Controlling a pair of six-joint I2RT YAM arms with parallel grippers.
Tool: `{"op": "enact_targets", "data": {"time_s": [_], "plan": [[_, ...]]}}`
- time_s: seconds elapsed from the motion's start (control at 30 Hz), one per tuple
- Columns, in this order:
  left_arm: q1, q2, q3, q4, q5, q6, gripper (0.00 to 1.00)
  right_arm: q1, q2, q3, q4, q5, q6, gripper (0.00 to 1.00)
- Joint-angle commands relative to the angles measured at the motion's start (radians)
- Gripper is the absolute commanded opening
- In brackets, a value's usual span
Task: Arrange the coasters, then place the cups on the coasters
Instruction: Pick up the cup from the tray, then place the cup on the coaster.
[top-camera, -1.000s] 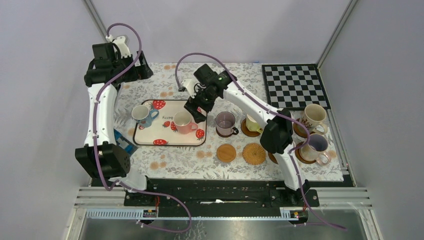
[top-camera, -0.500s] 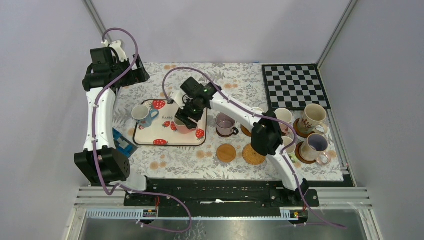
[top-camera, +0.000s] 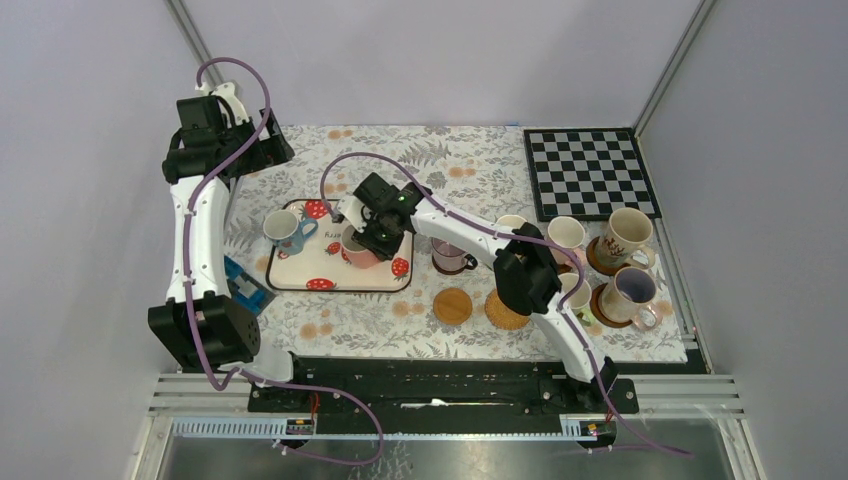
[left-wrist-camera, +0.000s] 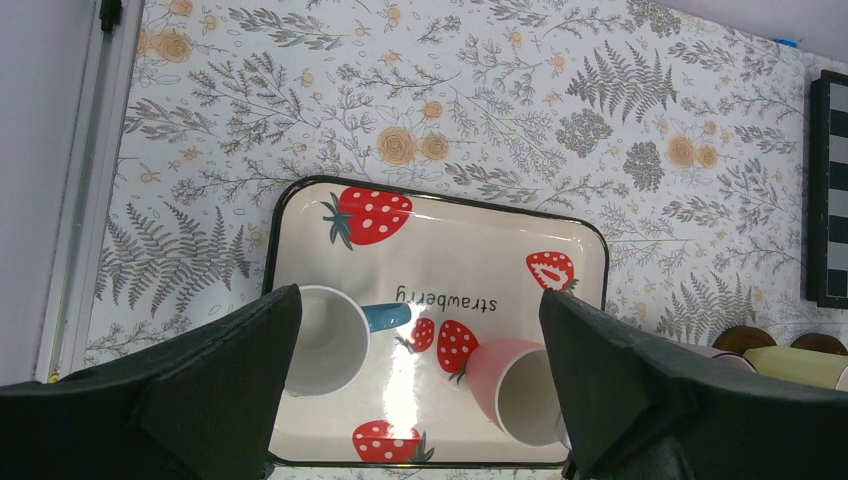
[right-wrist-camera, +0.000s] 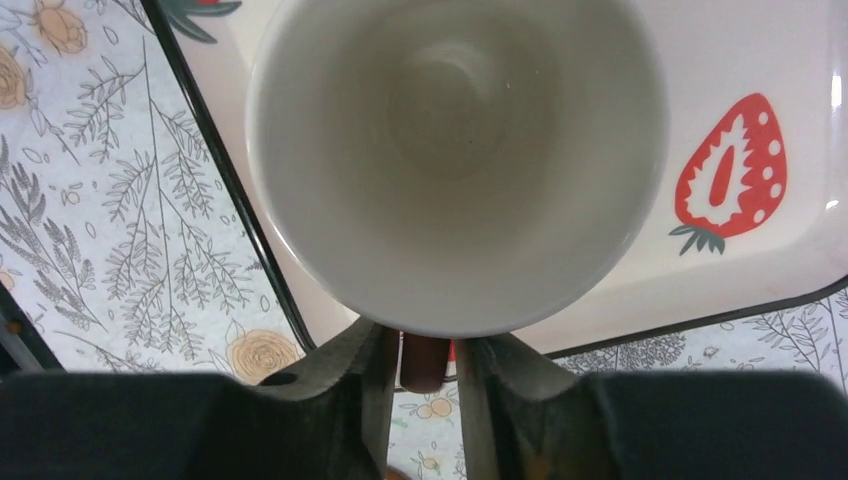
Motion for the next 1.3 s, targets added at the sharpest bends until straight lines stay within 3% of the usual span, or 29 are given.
{"op": "enact_targets", "data": {"time_s": [0.0,0.07,0.17,0.33,0.53,0.73,1.03,1.27], "plan": [[0.008,-0.03,-0.006,0.051,-0.006,-0.013,0.99,0.007,-0.032,-0.012,0.062,0.035,0.04,0.28],[0.01,-0.026,-0.006,0.051,-0.001,-0.014,0.99,0.006,-0.055,-0.031,0.068,0.034,0.038,0.21],[0.01,-0.018,-0.01,0.051,0.014,-0.017,0.99,0.006,-0.114,-0.079,0.101,0.032,0.034,0.01],[0.01,-0.022,-0.031,0.077,0.059,-0.021,0.99,0.0,-0.301,-0.227,0.194,0.056,0.052,0.0],[0.01,-0.076,-0.114,0.177,0.136,-0.024,0.99,-0.055,-0.657,-0.625,0.359,0.067,0.123,0.0],[0.009,-0.081,-0.137,0.193,0.17,-0.026,0.99,-0.098,-0.99,-0.954,0.471,0.187,0.126,0.0],[0.008,-0.039,-0.117,0.208,0.218,-0.049,0.99,-0.102,-1.211,-1.074,0.294,0.342,0.264,0.0],[0.008,0.003,-0.064,0.207,0.248,-0.064,0.99,-0.132,-1.303,-1.099,0.155,0.308,0.28,0.0]]}}
